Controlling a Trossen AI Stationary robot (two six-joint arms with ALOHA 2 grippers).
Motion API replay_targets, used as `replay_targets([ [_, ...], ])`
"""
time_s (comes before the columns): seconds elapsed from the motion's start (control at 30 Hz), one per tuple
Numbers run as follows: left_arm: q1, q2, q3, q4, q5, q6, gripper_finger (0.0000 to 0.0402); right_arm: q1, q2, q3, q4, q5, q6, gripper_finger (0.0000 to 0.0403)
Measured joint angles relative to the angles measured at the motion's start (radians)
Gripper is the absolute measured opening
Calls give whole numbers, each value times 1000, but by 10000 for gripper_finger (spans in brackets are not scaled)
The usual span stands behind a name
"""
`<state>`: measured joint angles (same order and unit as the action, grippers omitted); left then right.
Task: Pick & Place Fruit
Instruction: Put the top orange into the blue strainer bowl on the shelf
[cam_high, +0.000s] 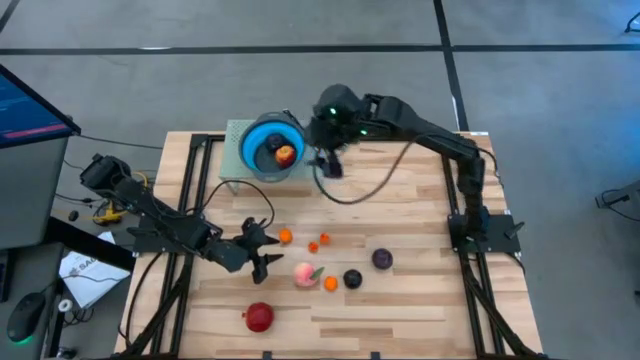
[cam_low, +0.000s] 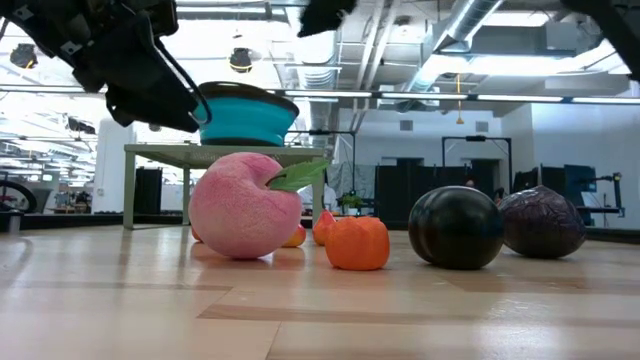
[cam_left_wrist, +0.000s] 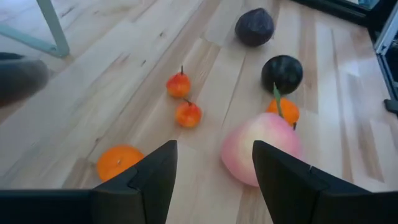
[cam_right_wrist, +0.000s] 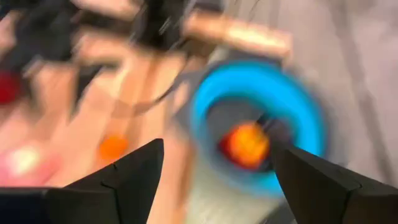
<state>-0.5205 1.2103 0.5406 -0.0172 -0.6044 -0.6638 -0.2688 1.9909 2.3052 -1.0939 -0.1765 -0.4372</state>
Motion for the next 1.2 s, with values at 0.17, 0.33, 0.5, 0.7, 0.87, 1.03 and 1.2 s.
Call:
replay_targets([
  [0.17, 0, -52, 0, -3, -3, 76, 204, 66, -115, -261, -100, -2, 93, 280],
  [0.33, -4, -97, 0, -3, 16, 193, 204, 170, -293, -716, 157, -5, 215, 280],
  [0.5, -4, -71, 1, -11, 82, 237, 204, 284, -447, -1169, 648, 78, 428, 280],
  [0.7, 57, 23, -36, -18, 87, 156, 204, 379, -481, -1506, 1172, 342, 594, 281],
  [0.87, 119, 109, -36, 2, 87, 174, 232, 368, -435, -1588, 1411, 411, 645, 281],
  [1.03, 178, 220, -35, 47, 83, 163, 283, 351, -387, -1589, 1484, 406, 630, 281],
  [1.2, 210, 322, -36, 144, 62, 155, 301, 352, -351, -1591, 1495, 402, 622, 281],
])
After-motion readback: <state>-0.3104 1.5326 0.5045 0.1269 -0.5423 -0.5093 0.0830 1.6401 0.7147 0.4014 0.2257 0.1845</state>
